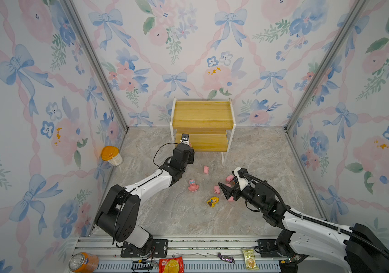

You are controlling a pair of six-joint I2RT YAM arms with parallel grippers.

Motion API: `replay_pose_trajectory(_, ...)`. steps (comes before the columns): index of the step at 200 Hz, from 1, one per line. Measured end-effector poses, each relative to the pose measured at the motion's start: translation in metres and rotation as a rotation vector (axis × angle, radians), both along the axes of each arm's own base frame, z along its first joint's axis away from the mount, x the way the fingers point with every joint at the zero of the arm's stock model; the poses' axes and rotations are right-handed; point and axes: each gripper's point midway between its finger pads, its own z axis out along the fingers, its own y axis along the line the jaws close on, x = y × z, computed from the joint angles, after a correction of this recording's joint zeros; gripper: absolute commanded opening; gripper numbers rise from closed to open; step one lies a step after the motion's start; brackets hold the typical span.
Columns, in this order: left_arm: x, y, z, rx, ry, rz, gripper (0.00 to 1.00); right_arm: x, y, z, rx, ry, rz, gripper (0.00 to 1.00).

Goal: Organize plastic toys on shelves
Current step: Place the plastic toy on the shelf.

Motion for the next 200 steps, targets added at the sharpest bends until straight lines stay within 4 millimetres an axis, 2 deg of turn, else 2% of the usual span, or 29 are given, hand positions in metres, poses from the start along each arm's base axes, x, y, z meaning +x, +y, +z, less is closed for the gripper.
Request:
replay_pose_trajectory(56, 0.009, -0.005, 0.013, -0.014, -0.025, 0.001, 0.48, 0.000, 0.000, 0.000, 0.000, 0.000, 0.000, 0.99)
replay_pose_trajectory(88, 0.011, -0.005, 0.007, -0.008, -0.015, 0.003, 0.48, 0.000, 0.000, 0.000, 0.000, 0.000, 0.000, 0.99)
replay_pose_trajectory(200, 0.024, -0.004, 0.006, -0.010, -0.024, 0.028, 0.51, 0.000, 0.000, 0.001, 0.003, -0.003, 0.000, 0.99)
